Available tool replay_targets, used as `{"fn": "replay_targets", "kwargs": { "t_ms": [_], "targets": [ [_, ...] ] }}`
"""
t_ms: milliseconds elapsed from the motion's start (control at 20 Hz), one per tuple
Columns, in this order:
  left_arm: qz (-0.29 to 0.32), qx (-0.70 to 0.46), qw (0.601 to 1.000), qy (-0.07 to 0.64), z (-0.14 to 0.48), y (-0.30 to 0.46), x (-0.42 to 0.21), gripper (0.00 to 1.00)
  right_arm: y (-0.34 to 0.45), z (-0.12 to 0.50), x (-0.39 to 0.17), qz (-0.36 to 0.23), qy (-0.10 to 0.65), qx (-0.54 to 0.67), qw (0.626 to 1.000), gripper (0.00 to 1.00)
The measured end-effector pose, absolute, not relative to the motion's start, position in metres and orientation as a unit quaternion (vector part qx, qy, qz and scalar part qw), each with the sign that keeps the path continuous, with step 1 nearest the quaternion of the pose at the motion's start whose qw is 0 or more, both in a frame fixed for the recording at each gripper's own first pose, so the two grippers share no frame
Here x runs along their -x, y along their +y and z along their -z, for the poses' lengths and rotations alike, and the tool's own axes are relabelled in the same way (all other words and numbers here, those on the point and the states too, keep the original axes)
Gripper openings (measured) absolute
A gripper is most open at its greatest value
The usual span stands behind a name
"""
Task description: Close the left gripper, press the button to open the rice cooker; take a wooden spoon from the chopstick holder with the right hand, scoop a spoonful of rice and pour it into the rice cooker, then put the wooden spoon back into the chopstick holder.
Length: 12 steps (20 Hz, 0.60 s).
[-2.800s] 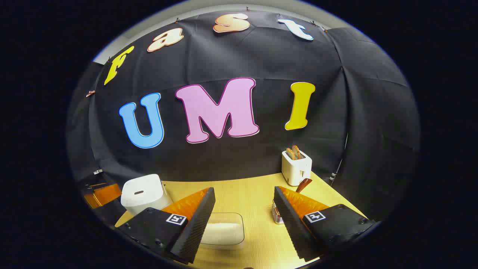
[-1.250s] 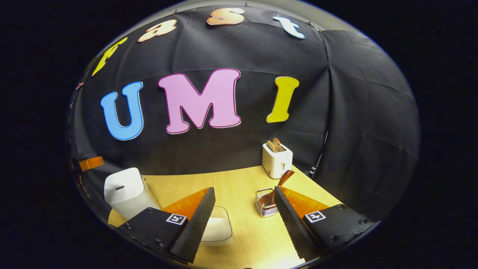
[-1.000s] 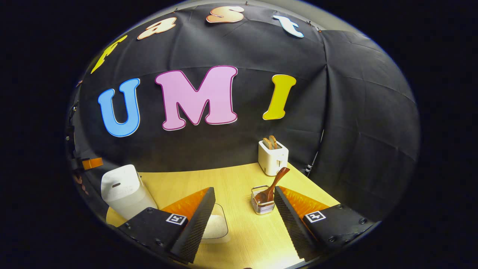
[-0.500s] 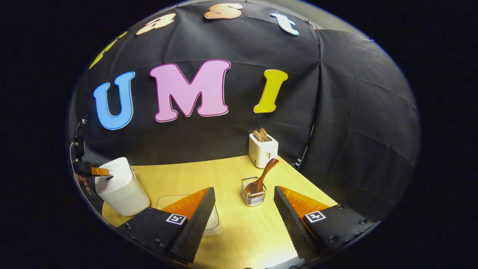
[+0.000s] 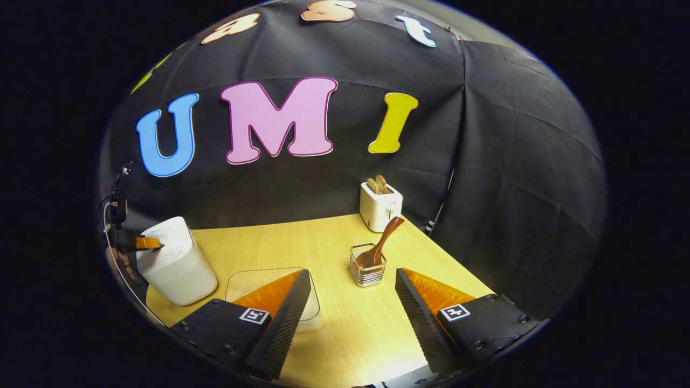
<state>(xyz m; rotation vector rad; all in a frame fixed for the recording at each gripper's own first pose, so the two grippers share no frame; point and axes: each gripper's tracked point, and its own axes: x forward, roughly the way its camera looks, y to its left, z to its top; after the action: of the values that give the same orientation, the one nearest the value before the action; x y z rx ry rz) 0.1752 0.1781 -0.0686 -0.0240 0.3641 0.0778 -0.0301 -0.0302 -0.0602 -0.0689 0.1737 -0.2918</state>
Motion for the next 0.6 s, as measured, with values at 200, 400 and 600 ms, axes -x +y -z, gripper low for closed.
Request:
{"fn": "replay_targets", "kwargs": {
  "t_ms": [200, 400, 600],
  "targets": [
    [-0.029, 0.001, 0.983, 0.18, 0.065, 0.177, -0.176, 0.06, -0.028, 0.06, 0.045, 0.146, 0.09, 0.046, 0.984, 0.97],
    [-0.043, -0.005, 0.99, 0.136, 0.038, 0.174, -0.17, 0.06, -0.041, 0.054, 0.052, 0.15, 0.079, 0.067, 0.983, 0.98],
    [-0.077, -0.021, 0.995, 0.053, -0.027, 0.169, -0.155, 0.06, -0.048, 0.049, 0.027, 0.122, 0.068, 0.048, 0.989, 0.98]
  ]
}}
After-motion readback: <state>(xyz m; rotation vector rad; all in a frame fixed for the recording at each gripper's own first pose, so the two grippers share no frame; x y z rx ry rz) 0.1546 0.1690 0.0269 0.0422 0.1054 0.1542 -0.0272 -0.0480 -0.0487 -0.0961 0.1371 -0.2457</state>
